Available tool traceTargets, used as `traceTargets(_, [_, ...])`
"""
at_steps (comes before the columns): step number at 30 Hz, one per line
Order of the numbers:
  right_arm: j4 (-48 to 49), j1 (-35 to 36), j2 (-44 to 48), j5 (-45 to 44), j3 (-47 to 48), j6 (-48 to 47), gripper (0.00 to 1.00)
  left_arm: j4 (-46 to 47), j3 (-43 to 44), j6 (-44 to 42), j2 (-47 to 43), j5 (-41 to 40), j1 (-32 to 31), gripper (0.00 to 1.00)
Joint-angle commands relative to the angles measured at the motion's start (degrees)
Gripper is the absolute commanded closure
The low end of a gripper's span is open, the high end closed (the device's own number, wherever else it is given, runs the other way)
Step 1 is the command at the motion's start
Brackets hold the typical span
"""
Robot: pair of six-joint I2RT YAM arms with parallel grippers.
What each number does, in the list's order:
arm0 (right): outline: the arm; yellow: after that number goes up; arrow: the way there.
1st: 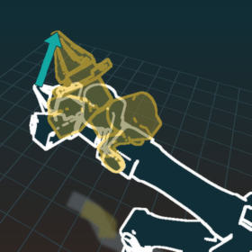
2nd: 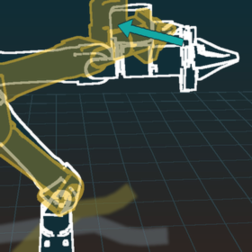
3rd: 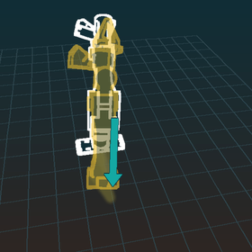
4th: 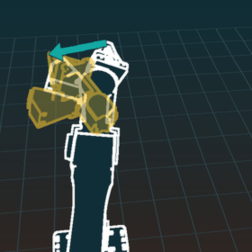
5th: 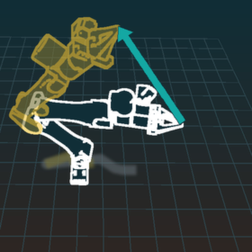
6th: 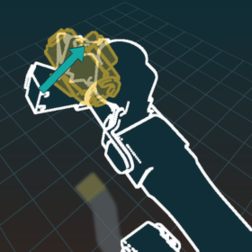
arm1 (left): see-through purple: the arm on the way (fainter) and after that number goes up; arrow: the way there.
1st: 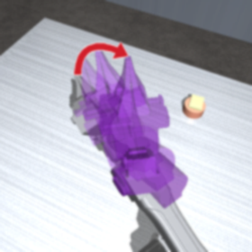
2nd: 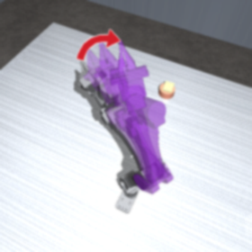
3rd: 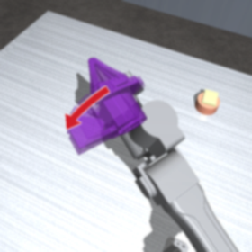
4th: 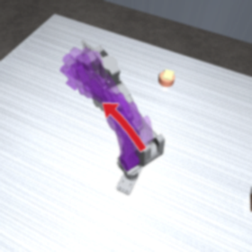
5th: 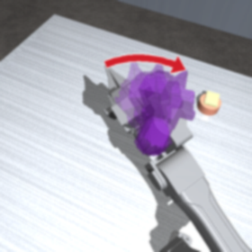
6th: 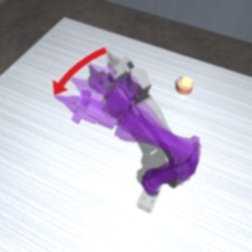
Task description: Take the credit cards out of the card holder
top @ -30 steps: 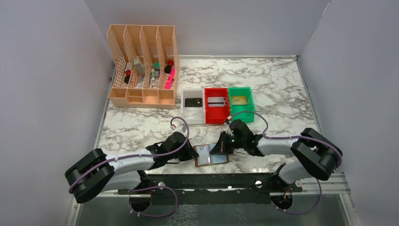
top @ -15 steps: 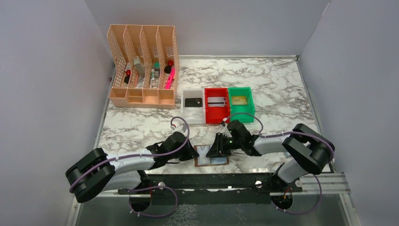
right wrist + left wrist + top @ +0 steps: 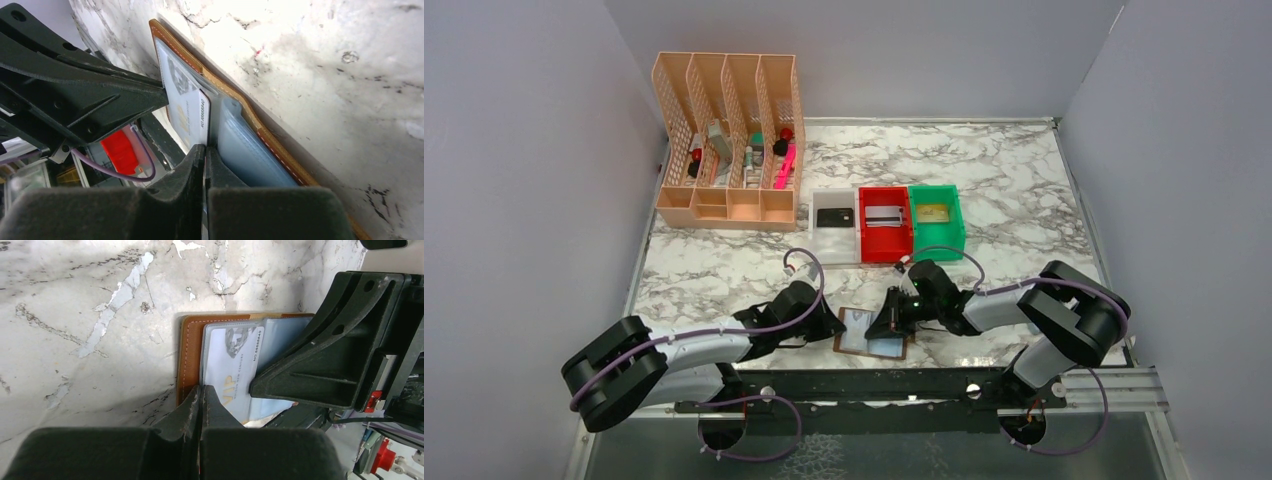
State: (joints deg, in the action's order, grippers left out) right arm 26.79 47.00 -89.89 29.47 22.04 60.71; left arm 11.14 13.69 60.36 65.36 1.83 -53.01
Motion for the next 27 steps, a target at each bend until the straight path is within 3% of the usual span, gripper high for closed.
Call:
traceTargets(1, [6.00,1.05,1.93,-0.58,1.76,3.08,0.89,-4.50,-2.36,-0.33,0.48,-1.59,-0.78,1.00])
traceTargets(9, [4.92,1.02,3.91,-2.80,0.80,5.30,0.80,-4.73,-2.87,-0.17,-1.10,-1.90,-0.85,1.00])
traceTargets(15, [11.50,1.03,2.21,-1.10,-0.96,8.25,0.80,-4.73,-2.63,-0.17,-1.12,-1.91,-0.87,1.00])
traceTargets(27, [10.76,1.07,-2.41,-1.99,0.78,8.01,0.78,-4.50,-2.53,0.17,-1.56,-2.07,-0.95,1.00])
